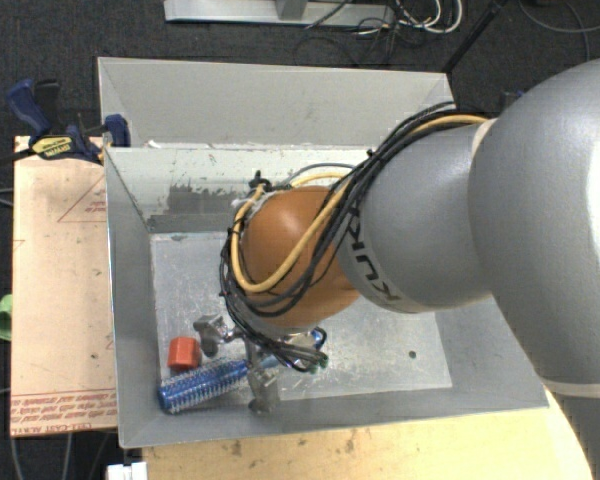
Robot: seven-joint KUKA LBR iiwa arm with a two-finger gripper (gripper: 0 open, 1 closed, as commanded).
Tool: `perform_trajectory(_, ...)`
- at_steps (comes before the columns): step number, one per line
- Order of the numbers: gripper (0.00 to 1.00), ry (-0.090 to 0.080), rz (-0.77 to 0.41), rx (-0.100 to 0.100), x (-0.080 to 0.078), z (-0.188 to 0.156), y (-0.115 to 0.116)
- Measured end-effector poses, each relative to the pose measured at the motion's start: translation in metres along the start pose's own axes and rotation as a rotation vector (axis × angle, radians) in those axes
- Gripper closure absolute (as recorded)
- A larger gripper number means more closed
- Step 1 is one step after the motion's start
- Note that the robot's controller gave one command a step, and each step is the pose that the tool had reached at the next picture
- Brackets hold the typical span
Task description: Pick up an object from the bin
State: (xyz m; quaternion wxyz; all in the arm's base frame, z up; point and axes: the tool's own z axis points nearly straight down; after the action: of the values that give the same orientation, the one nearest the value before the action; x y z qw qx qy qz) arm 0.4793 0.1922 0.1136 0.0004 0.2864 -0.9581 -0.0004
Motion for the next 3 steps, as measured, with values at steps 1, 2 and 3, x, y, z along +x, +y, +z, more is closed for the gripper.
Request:
perform_trajectory(1,0.0,-0.013,-0.204,0.005,-0.0003,0.0421,-0.0146)
perform_trajectory(2,0.0,-0.01,-0.201,0.003,-0.0028,0.0411,-0.015)
perform_trajectory(3,1.0,-0.005,-0.199,0.001,-0.0015,0.0423,-0.0147)
